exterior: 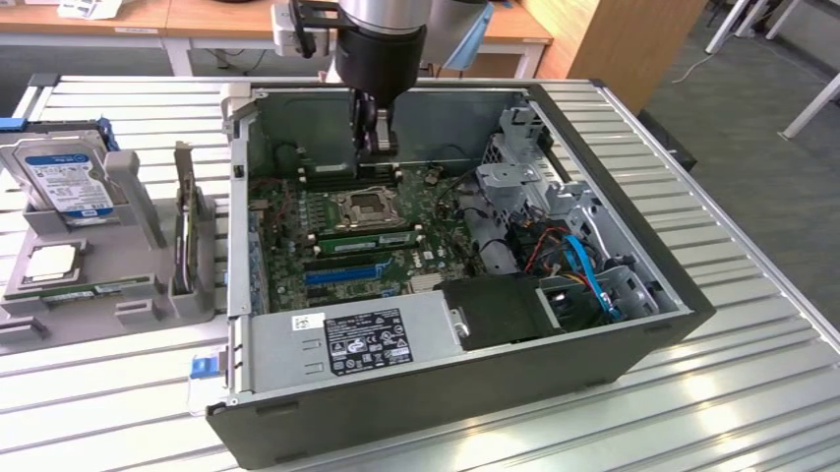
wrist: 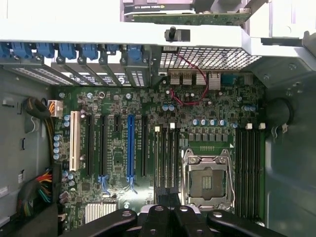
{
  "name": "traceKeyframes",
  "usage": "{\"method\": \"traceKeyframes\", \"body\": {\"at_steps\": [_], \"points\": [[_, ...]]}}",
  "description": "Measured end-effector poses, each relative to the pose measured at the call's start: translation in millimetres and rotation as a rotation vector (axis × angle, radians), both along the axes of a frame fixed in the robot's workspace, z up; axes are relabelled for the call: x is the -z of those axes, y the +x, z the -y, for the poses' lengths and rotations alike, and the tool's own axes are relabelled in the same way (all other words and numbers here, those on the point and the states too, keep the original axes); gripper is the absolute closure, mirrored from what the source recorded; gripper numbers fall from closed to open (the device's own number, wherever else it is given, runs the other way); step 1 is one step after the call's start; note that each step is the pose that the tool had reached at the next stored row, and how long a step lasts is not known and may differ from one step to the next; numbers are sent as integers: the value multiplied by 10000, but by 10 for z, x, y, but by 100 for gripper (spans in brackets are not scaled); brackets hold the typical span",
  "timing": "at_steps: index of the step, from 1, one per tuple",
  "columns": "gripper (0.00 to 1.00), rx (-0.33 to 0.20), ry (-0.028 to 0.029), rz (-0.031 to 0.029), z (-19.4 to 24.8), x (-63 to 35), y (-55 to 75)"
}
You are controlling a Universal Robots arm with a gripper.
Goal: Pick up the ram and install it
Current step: 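Press down the ram until it locks into place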
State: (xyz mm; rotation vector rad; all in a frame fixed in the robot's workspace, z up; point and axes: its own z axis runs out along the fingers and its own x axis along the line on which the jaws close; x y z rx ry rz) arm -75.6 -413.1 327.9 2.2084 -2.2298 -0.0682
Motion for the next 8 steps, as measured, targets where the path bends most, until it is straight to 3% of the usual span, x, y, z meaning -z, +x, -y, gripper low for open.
{"method": "traceKeyframes", "body": {"at_steps": [8], "points": [[90,1,1,-19,0,0,69]]}}
